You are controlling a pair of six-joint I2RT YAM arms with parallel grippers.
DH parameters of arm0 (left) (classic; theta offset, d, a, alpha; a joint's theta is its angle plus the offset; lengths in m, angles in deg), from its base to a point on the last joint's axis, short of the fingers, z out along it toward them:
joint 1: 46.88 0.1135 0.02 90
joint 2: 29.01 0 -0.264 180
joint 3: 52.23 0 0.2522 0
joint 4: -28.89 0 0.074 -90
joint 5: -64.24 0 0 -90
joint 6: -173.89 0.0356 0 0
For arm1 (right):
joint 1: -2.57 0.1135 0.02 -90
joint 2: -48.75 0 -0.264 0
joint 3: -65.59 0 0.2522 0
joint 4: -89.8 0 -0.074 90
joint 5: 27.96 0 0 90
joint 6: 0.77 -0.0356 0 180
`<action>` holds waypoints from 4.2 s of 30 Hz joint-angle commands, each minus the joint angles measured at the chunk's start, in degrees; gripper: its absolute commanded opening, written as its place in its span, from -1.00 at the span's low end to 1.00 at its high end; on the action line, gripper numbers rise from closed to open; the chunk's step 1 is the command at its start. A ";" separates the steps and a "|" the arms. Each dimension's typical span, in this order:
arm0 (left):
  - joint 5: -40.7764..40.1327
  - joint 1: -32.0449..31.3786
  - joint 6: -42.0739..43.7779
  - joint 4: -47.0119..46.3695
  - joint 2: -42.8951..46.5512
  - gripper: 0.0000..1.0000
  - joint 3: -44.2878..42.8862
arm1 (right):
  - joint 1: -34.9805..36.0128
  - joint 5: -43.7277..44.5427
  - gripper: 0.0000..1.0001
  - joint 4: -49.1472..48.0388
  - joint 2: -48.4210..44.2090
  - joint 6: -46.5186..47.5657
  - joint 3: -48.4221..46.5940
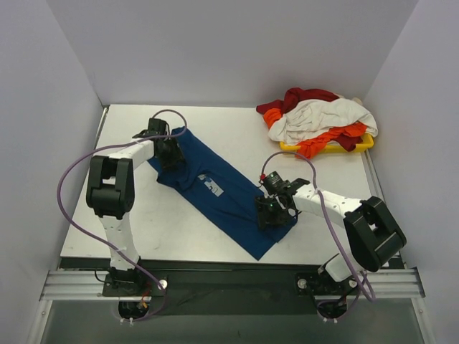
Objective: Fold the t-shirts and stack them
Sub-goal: Rotate the tshirt 90 degrees, then grab the bottom of the folded rectangular tshirt with both arms
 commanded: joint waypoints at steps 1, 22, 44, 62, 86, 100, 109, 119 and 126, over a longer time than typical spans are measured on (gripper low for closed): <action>-0.71 -0.17 0.47 -2.79 -3.78 0.21 -2.12 | 0.11 -2.25 0.09 -1.21 1.39 -2.09 2.21; 4.82 -4.21 1.70 4.58 -23.12 0.22 -27.87 | 5.55 -12.62 0.09 0.18 9.64 -5.16 -6.48; 10.10 -7.29 6.63 6.53 -22.98 0.33 -43.18 | 12.94 -10.87 0.12 3.70 9.85 -7.72 -20.73; 1.32 -11.85 6.19 7.57 20.37 0.40 7.25 | 10.48 1.44 0.13 9.77 -3.44 -12.90 -5.52; 15.90 -22.22 3.46 12.85 24.25 0.42 25.64 | 7.06 -1.55 -0.18 10.29 3.94 -9.65 -8.07; 15.37 -27.67 -1.02 12.42 26.45 0.41 33.82 | 7.23 -1.46 -0.19 9.95 1.92 -10.97 -6.40; 16.43 -28.82 -2.78 7.49 25.22 0.36 36.81 | 7.58 -1.90 -0.21 8.36 0.16 -11.67 -3.50; 15.46 -28.82 -1.11 7.40 21.80 0.12 37.86 | 8.73 -3.75 -0.31 6.60 1.74 -12.20 -1.83; 13.09 -28.82 0.56 8.37 20.56 -0.27 38.21 | 8.73 -4.53 -0.41 5.99 1.92 -13.25 -0.95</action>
